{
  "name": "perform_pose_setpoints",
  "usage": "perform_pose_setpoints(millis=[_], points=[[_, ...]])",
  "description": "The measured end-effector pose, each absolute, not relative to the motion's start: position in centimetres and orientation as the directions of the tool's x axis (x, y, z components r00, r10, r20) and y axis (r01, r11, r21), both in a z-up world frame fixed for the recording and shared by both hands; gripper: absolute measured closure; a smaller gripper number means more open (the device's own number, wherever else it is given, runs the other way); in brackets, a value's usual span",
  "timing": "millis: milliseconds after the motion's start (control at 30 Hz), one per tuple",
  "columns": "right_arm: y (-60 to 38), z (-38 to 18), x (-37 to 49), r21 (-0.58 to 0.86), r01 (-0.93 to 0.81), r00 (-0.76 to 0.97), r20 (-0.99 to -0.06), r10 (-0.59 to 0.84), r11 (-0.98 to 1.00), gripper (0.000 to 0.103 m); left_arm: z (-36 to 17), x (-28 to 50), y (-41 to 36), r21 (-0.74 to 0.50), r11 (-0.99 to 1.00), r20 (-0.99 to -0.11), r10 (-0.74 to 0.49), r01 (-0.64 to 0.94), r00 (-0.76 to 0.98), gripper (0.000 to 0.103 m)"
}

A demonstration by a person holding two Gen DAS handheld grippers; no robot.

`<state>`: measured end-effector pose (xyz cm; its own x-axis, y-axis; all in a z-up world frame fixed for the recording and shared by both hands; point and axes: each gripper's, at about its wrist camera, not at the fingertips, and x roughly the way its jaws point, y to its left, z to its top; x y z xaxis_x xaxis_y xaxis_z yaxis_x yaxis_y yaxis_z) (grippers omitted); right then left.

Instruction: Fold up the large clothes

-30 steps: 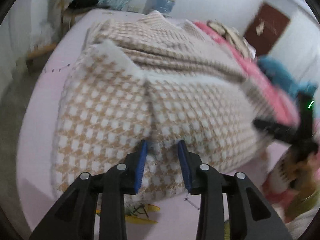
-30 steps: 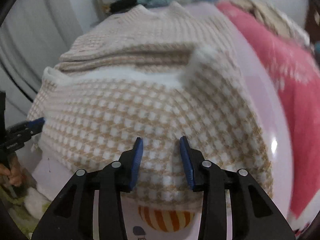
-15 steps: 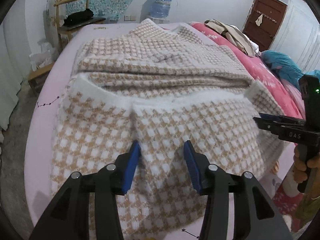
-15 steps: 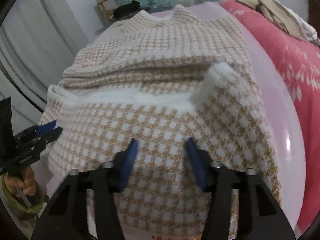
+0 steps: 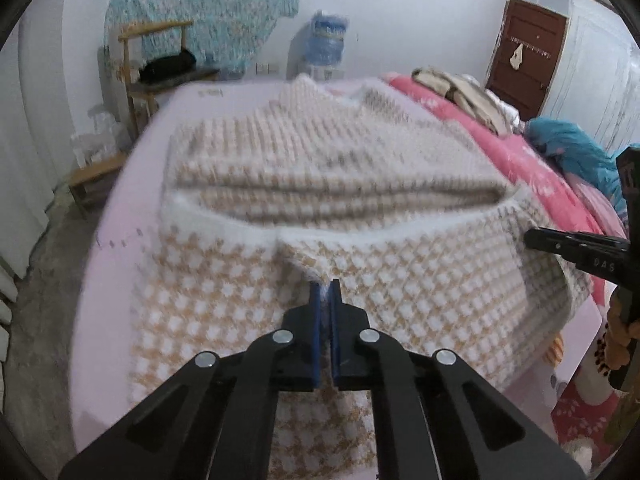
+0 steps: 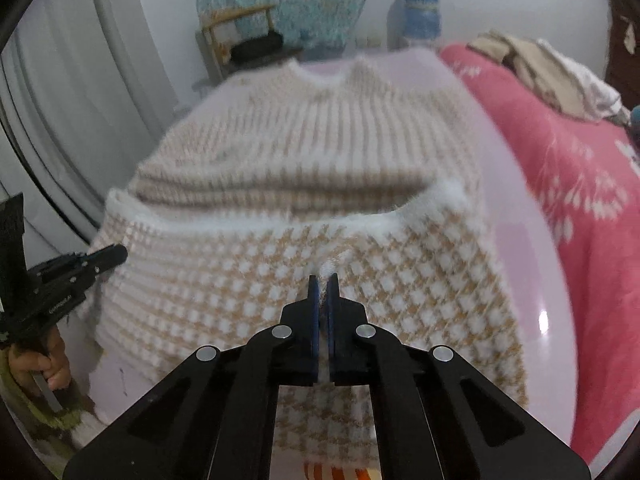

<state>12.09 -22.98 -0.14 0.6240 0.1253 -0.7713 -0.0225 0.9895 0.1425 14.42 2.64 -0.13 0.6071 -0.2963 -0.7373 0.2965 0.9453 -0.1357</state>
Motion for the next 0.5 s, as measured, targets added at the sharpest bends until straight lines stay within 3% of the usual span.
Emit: perform_pose_setpoints(millis=[100, 400, 500], points=[[-23.2, 0.4, 12.4, 0.135, -0.023, 0.644, -0.756, 0.118, 0.991, 0.102, 0.8, 15.0, 2.7, -0.126, 0.946, -0.713, -0.295, 0.297, 0.637, 0.099], [-24.1, -4.4, 14.3, 0.15, 0.015, 0.567, -0.816, 0.115, 0.989, 0.099, -2.8, 16.8, 2.4, -0.136, 0.949, -0.785, -0.279, 0.285, 0.554, 0.096], [-24.8, -3.4, 13.9, 0.164, 0.014, 0.574, -0.809, 0.127, 0.986, 0.078, -2.1, 16.9, 2.9, -0.151, 0.945, -0.78, -0.295, 0.291, 0.552, 0.091]])
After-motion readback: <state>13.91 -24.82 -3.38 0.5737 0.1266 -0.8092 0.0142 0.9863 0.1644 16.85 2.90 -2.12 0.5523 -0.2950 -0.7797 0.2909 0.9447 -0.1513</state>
